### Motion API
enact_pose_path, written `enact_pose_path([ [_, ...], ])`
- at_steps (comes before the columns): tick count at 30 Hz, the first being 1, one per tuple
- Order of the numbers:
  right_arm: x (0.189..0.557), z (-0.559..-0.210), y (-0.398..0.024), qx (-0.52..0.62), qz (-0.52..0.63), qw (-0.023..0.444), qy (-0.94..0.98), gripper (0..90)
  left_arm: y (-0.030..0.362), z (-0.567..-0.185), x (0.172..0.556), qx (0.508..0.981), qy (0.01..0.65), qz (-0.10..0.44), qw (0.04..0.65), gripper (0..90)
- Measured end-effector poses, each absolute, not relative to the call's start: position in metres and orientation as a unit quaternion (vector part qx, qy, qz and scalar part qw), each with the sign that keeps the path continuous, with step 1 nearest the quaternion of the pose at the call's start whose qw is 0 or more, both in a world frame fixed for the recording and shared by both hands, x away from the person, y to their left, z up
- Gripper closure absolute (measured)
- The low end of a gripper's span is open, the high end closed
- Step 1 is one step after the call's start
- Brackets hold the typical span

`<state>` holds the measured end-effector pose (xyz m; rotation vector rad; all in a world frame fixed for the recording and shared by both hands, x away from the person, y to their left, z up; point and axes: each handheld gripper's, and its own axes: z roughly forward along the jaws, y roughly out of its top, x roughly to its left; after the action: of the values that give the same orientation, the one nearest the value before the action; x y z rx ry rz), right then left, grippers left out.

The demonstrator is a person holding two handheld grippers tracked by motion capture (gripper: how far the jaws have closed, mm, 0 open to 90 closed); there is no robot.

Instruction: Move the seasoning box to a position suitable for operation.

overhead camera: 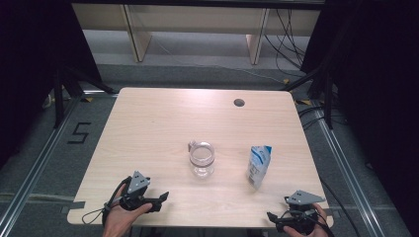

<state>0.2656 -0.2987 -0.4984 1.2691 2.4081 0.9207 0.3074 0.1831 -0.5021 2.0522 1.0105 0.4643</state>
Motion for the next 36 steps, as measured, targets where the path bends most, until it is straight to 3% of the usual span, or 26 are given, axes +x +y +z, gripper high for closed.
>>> enact_pose_path([
  [5, 0.267, -0.497, -0.3, 0.434, 0.315, 0.117, 0.836, 15.8, 0.182, -0.503, 0.308, 0.81, 0.394, 0.184, 0.394, 15.1],
  [11, 0.267, -0.498, -0.301, 0.435, 0.314, 0.143, 0.832, 15.8, 0.181, -0.502, 0.308, 0.806, 0.399, 0.182, 0.398, 15.1],
  [22, 0.268, -0.499, -0.299, 0.432, 0.309, 0.14, 0.835, 16.1, 0.18, -0.497, 0.312, 0.8, 0.401, 0.177, 0.409, 15.2],
  [36, 0.267, -0.498, -0.297, 0.426, 0.315, 0.136, 0.837, 19.0, 0.163, -0.465, 0.328, 0.785, 0.39, 0.187, 0.445, 17.8],
])
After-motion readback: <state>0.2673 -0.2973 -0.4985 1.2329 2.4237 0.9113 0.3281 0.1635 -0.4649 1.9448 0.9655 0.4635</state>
